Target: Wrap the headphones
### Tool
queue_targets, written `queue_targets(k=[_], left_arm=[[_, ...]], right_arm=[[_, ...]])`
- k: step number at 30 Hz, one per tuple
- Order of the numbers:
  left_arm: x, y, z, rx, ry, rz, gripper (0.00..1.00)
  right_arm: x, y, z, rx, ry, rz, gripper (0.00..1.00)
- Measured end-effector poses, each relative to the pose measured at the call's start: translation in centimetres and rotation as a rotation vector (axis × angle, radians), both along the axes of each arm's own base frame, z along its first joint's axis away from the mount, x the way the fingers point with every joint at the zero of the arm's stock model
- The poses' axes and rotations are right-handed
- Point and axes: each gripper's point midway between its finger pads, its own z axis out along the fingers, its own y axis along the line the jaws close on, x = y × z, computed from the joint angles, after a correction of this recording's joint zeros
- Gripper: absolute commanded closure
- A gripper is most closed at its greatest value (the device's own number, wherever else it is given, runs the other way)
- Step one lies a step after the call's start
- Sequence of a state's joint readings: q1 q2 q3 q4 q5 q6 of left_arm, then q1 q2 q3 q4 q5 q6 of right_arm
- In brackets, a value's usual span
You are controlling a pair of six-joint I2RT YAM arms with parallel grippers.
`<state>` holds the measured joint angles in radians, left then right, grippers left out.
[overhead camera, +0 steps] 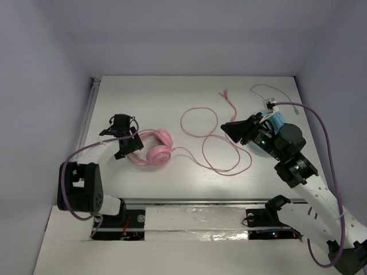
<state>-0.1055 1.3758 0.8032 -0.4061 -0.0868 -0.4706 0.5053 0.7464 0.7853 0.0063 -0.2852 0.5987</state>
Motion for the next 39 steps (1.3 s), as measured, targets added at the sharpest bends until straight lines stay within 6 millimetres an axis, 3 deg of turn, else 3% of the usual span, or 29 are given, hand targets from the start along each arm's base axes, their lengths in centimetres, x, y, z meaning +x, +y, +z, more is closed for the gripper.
queue_targets(k=[4,8,10,12,13,14,16,20,22,23,26,27,29,32,34,39], left_arm=[[-1.1,0.3,-3.2,0.014,0.093,0.0,0.31],[-0.4,0.1,-3.1,0.006,0.07,-0.005,0.41],[-0.1,-0.2,-3.0,-0.009,0.06,-0.008,0.63],[0.1,-0.3,-3.1,-0.018,0.053,-0.014,0.75],[0.2,-0.6,-3.1,-0.032,0.05,-0.021,0.88],[0.3,-0.8,-3.1,-0.041,0.048,-0.029,0.97],[0.3,-1.3,-3.2,-0.067,0.047,-0.051,1.0],[0.2,-2.4,-2.9,-0.119,0.045,-0.098,1.0],[0.2,-3.0,-2.2,-0.149,0.034,-0.124,1.0],[0.3,-3.4,-1.5,-0.17,0.019,-0.137,1.0],[1.9,-5.3,2.7,-0.262,-0.089,-0.193,1.0],[2.7,-6.1,4.8,-0.302,-0.144,-0.214,1.0],[4.2,-7.8,9.3,-0.389,-0.258,-0.258,1.0],[5.6,-10.0,16.3,-0.507,-0.431,-0.329,1.0],[5.6,-10.7,19.7,-0.549,-0.505,-0.37,1.0],[4.7,-11.7,24.9,-0.611,-0.603,-0.46,1.0]], right_arm=[[0.0,0.0,0.0,0.0,-0.001,0.003,0.55],[0.1,0.2,-0.2,-0.003,0.006,0.004,0.55],[0.3,0.3,-0.5,-0.009,0.015,0.006,0.55],[0.5,0.4,-0.9,-0.014,0.024,0.008,0.55],[0.6,0.5,-1.1,-0.015,0.027,0.01,0.55],[0.8,0.6,-1.3,-0.016,0.029,0.011,0.58],[1.1,0.9,-2.1,-0.022,0.041,0.018,0.64],[2.0,2.2,-4.4,-0.053,0.083,0.06,1.0],[2.3,2.8,-5.5,-0.074,0.104,0.089,1.0],[2.4,3.2,-5.8,-0.08,0.109,0.105,1.0],[2.4,4.1,-6.5,-0.096,0.098,0.166,0.57],[2.5,4.5,-6.7,-0.104,0.084,0.185,0.35],[2.8,5.0,-7.3,-0.128,0.065,0.205,0.22],[3.5,5.3,-8.0,-0.176,0.026,0.219,0.18],[3.9,5.5,-7.9,-0.204,-0.012,0.231,0.16],[4.0,5.8,-7.0,-0.248,-0.112,0.27,0.18]])
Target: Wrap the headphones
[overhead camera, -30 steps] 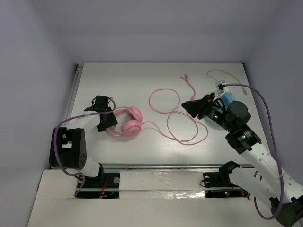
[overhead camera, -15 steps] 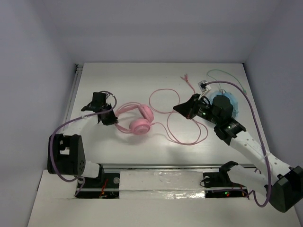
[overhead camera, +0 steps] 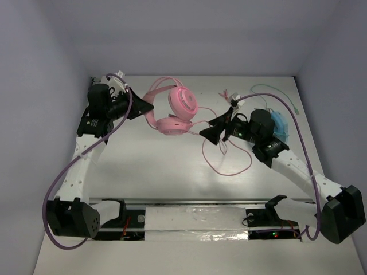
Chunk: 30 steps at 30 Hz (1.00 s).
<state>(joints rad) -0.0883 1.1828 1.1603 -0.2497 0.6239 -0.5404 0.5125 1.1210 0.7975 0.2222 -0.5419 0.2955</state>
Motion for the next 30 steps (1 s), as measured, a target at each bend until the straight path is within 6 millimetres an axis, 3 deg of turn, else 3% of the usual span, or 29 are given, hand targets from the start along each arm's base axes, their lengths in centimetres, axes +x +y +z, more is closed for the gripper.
queue_targets(k=[7,13,19,26,30], left_arm=[[-0.7,0.1,2.0,-0.118,0.005,-0.042,1.0],[-0.8,0.3,5.4,-0.233,-0.049,-0.055,1.0],[-1.2,0.1,7.5,-0.294,-0.071,-0.089,1.0],[-1.3,0.9,10.7,-0.319,-0.131,-0.087,1.0],[-1.6,1.1,12.2,-0.327,-0.158,-0.09,1.0]], right_arm=[[0.4,0.4,0.1,0.005,-0.073,0.019,0.33],[0.9,1.3,-2.8,-0.002,-0.033,0.058,0.35],[1.9,1.2,-5.4,0.015,0.016,0.061,0.37],[3.2,0.7,-6.1,0.04,0.02,0.041,0.37],[3.7,0.6,-6.3,0.053,0.019,0.035,0.32]])
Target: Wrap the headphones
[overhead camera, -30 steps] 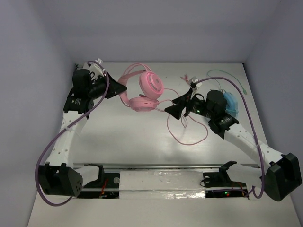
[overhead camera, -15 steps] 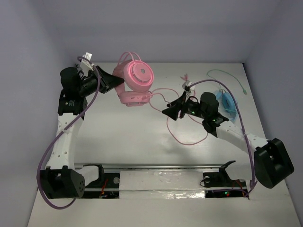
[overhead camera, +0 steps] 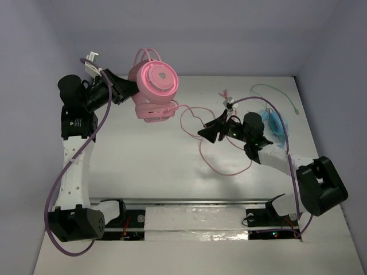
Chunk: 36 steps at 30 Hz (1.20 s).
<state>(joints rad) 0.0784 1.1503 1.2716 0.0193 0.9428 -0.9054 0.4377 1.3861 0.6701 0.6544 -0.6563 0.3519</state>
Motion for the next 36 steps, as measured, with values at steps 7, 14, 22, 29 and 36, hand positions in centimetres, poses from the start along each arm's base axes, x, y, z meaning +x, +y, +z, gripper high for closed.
queue_targets(k=[7,14,22,29,36], left_arm=[[-0.7,-0.1,2.3,-0.015,-0.036,-0.013,1.0],[-0.8,0.0,2.9,-0.032,-0.033,-0.013,1.0],[-0.5,0.1,2.2,-0.081,-0.011,-0.009,1.0],[-0.1,0.4,2.3,-0.073,-0.008,0.026,1.0],[1.7,1.3,2.2,-0.076,-0.016,0.213,1.0]], right_arm=[[1.0,0.1,-1.2,0.0,0.026,0.005,0.3],[1.5,1.1,-0.9,0.043,0.039,0.06,0.66],[1.5,1.8,-0.4,0.111,0.057,0.099,0.88],[2.2,2.6,-0.4,0.144,0.076,0.122,1.0],[1.3,5.6,-1.5,0.081,0.164,0.081,1.0]])
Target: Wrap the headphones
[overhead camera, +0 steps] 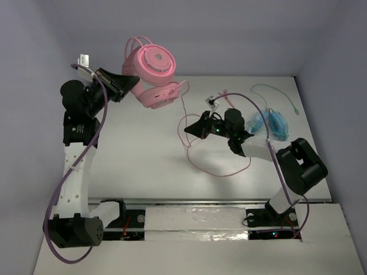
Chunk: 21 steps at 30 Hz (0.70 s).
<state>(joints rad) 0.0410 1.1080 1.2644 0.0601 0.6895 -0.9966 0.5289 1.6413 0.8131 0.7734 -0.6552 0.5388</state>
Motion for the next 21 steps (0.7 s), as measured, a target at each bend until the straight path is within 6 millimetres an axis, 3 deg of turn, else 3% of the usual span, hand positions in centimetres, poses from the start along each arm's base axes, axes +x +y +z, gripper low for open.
queue_targets(k=[5,10,16,21], left_arm=[[0.8,1.5,-3.7,-0.039,0.068,0.17,1.0],[2.2,3.6,-9.8,-0.104,0.188,0.351,1.0],[2.6,3.4,-15.6,-0.027,0.289,0.5,1.0],[1.8,3.8,-19.0,0.103,0.324,0.574,1.0]], right_arm=[[-2.0,2.8,-0.9,-0.083,0.093,-0.065,1.0],[-4.4,3.8,-2.1,-0.178,0.164,-0.164,1.0],[-10.0,4.4,-3.6,-0.336,0.183,-0.181,1.0],[-15.3,3.0,-2.1,-0.448,0.138,-0.127,1.0]])
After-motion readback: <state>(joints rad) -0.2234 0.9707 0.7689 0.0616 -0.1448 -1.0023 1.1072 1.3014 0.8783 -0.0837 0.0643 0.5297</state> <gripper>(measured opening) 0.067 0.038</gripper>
